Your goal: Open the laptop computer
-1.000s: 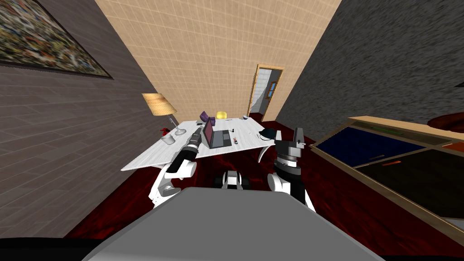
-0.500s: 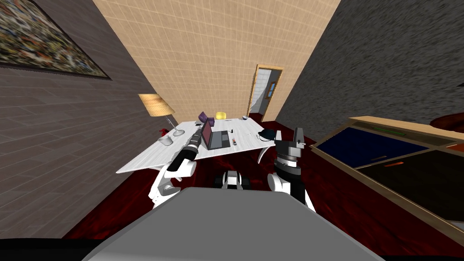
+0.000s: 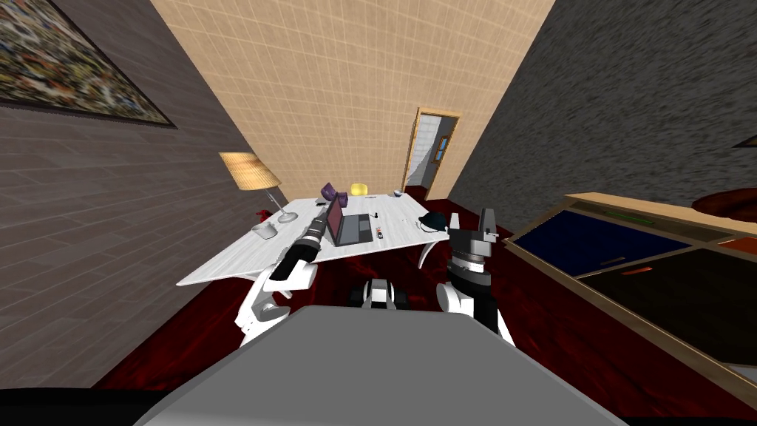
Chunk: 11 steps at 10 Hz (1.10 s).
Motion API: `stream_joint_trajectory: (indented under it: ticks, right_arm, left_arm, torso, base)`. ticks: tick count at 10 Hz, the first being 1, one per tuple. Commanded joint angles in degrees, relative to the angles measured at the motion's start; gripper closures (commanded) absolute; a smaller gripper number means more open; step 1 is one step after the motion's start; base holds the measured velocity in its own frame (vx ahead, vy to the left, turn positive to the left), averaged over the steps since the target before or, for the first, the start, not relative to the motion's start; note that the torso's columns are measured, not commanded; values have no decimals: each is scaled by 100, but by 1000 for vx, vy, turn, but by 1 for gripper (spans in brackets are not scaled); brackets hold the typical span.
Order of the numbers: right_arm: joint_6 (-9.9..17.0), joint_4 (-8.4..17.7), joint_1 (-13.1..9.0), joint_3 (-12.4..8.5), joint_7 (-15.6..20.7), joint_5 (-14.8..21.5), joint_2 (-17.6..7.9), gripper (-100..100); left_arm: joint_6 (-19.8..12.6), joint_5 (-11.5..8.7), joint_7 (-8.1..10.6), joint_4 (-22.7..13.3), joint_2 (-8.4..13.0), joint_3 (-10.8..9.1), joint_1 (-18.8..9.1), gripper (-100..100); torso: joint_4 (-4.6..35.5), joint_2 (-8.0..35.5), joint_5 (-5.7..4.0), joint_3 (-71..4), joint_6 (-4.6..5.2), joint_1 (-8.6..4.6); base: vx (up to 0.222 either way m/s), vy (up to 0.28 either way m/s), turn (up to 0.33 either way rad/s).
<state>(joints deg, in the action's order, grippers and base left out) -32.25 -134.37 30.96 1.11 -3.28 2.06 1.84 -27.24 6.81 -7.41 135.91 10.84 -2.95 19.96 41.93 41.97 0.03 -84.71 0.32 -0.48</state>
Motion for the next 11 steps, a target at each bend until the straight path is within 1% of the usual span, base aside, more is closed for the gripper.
stream_joint_trajectory:
  ticks: [1, 2, 3, 4, 5, 11]
  right_arm:
    - [0, 0, 0, 0, 0, 0, 0, 0]
    - [0, 0, 0, 0, 0, 0, 0, 0]
    - [0, 0, 0, 0, 0, 0, 0, 0]
    - [0, 0, 0, 0, 0, 0, 0, 0]
    - [0, 0, 0, 0, 0, 0, -1, 0]
    - [0, 0, 0, 0, 0, 0, 0, 0]
  left_arm:
    - [-91, 238, -323, -5, 289, 34, 114, 100]
    - [-108, 308, -408, 3, 366, 32, 137, 100]
    - [-142, 449, -579, 18, 521, 28, 183, 100]
    - [-103, 376, -475, 33, 449, -4, 166, 100]
    - [8, 593, -684, -193, 572, 0, 173, 100]
    - [388, 1195, -1204, -854, 900, 9, 177, 100]
  torso:
    - [-6, -2, 4, 0, 4, -4]
    - [-2, -15, 3, -9, 4, 6]
    - [7, -11, 7, -10, -6, 32]
    - [14, -2, 7, -4, -9, 35]
    - [29, 18, 7, 6, -22, 67]
    - [19, 15, 21, 8, -43, 89]
  base:
    - [21, -153, -55]
    - [23, -125, -48]
    - [14, -157, -58]
    - [4, -80, -2]
    - [5, -100, -46]
    - [17, -115, -24]
